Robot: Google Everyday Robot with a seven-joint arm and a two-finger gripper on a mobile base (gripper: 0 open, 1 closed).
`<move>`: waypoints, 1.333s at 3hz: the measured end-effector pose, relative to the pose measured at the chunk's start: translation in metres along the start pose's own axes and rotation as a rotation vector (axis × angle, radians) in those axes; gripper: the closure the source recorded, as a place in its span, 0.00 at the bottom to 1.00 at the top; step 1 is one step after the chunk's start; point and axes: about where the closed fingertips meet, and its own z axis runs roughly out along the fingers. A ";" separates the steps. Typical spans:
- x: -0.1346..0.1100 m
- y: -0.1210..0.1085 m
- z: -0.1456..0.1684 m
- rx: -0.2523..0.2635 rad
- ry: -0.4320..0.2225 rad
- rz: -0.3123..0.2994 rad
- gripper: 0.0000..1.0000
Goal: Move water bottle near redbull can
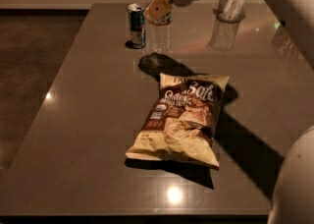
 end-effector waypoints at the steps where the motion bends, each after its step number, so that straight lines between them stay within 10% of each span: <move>1: 0.013 -0.007 0.015 -0.019 -0.008 0.040 1.00; 2: 0.015 -0.007 0.027 -0.045 -0.049 0.042 1.00; 4: 0.016 -0.003 0.050 -0.063 -0.029 0.035 0.51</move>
Offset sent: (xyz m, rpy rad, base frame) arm 0.0202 0.0066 -0.0349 0.1333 -0.0062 0.0351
